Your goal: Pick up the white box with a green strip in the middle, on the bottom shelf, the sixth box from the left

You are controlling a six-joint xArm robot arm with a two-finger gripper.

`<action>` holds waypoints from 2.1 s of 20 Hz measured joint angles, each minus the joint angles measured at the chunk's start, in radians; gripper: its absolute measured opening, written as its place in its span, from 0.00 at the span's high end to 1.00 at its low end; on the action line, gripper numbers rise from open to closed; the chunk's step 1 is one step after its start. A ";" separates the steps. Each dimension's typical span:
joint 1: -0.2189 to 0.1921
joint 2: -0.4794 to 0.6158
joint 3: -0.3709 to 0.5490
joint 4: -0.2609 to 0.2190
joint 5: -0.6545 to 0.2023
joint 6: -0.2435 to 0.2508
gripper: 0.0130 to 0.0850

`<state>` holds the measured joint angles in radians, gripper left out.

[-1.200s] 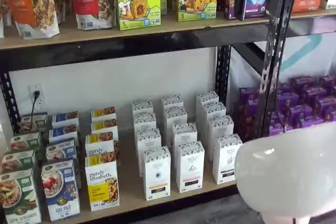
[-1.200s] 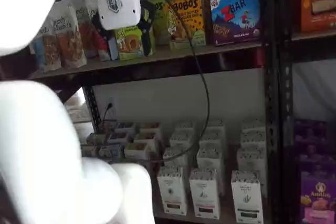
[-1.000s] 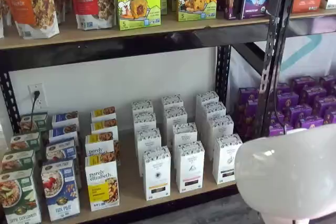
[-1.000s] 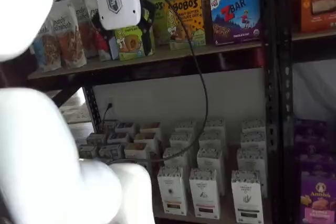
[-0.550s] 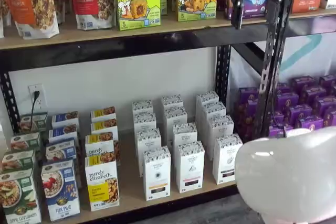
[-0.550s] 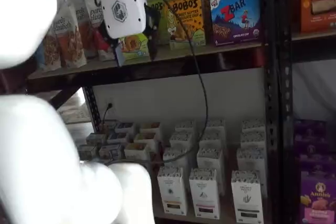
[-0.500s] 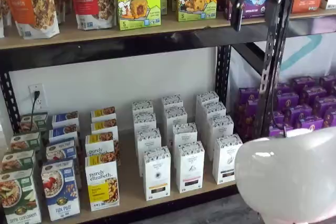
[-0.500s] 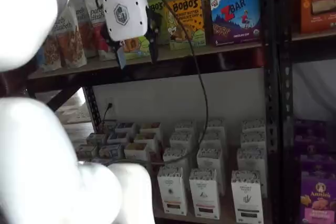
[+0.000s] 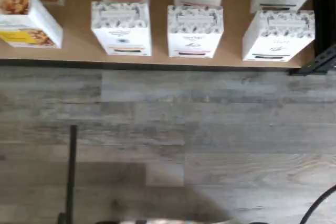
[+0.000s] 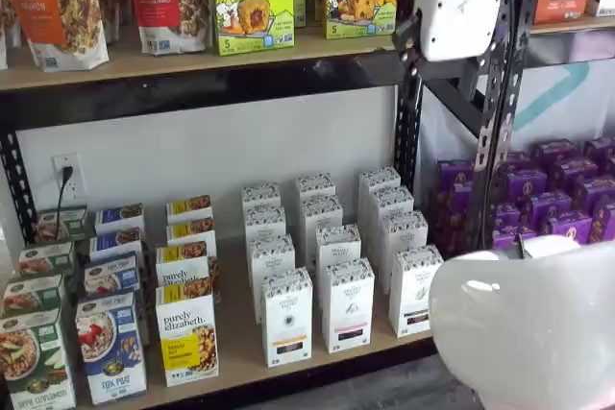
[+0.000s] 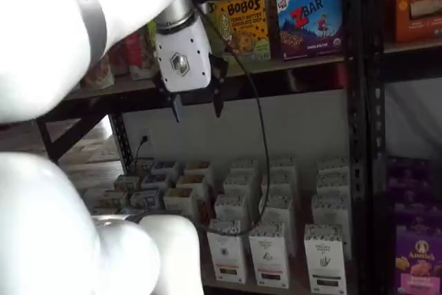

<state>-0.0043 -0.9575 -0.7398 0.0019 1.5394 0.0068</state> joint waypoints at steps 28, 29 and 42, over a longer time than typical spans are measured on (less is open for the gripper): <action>-0.110 0.620 0.422 -0.063 -1.016 -0.057 0.00; -0.106 0.662 0.419 -0.075 -1.060 -0.042 0.00; -0.096 1.101 0.279 -0.132 -1.372 0.027 0.00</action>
<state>-0.1001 0.1436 -0.4609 -0.1297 0.1675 0.0338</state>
